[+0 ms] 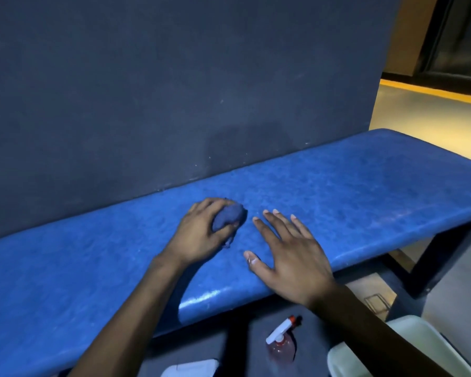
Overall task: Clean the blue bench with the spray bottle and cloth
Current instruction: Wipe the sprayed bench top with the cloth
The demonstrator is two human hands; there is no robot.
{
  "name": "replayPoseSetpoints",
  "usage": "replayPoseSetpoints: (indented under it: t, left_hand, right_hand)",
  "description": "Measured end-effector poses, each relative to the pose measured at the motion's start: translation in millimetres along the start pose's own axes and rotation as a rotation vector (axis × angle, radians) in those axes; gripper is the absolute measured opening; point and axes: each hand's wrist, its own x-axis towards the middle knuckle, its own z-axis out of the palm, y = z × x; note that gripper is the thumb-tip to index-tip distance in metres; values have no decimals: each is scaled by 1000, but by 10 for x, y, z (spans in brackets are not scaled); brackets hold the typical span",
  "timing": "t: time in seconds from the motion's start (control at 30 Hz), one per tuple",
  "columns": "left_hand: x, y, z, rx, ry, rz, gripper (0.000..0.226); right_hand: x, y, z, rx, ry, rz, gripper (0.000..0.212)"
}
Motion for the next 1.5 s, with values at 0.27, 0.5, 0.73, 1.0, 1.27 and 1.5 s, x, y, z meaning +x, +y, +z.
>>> replayPoseSetpoints:
  t: [0.27, 0.5, 0.73, 1.0, 1.27, 1.5]
  left_hand:
    - [12, -222, -112, 7, 49, -185, 39]
    - [-102, -69, -64, -98, -71, 3, 36]
    - [492, -3, -14, -63, -94, -85, 42]
    - [-262, -272, -256, -86, -168, 78, 40]
    - [552, -283, 2, -57, -37, -130, 44]
    - [-224, -69, -106, -51, -132, 101, 47]
  right_hand:
    - [5, -17, 4, -33, -7, -4, 79]
    - [-8, -20, -5, -39, 10, -8, 77]
    - [-13, -27, -15, -44, -4, -9, 79]
    - [-28, -13, 12, -23, 28, -3, 78]
    - [-24, -10, 26, -31, 50, -3, 76]
    - [-37, -4, 15, 20, 83, 8, 73]
